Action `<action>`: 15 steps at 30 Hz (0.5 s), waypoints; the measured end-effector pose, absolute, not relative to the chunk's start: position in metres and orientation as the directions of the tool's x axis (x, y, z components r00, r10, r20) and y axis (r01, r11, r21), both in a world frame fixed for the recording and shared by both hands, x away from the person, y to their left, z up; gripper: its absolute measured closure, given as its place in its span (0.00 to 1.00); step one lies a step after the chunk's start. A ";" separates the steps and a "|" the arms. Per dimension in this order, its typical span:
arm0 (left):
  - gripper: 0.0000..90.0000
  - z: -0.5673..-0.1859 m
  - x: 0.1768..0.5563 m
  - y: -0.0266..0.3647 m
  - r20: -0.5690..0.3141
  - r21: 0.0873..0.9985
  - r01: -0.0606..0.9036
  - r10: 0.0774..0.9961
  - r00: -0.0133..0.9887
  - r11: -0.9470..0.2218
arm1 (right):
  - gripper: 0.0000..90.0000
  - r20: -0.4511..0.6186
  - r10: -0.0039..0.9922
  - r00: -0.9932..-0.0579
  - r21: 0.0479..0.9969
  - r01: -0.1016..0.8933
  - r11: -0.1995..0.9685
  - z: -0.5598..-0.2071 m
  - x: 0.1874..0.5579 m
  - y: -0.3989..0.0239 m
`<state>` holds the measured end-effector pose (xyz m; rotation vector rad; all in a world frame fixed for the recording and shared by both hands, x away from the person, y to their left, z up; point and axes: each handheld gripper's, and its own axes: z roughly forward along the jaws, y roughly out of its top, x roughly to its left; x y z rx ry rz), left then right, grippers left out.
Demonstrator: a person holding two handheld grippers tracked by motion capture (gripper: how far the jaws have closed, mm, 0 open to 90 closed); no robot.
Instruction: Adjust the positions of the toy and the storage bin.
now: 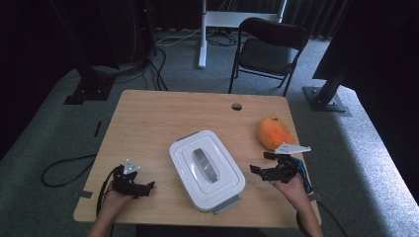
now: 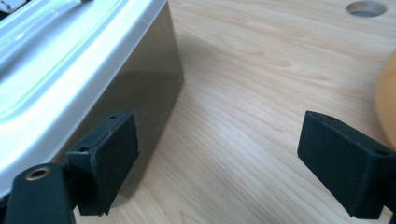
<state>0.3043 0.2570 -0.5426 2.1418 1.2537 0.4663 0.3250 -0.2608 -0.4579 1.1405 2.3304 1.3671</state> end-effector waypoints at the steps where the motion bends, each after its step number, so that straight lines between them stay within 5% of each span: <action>1: 0.01 -0.543 0.304 0.258 -0.008 0.660 0.656 0.870 0.493 -0.366 | 0.13 0.196 0.705 -0.682 0.815 0.513 0.269 -0.455 0.324 -0.261; 15: 0.01 -0.546 0.308 0.275 0.015 0.683 0.647 0.892 0.452 -0.339 | 0.13 0.184 0.644 -0.743 0.854 0.445 0.269 -0.410 0.305 -0.235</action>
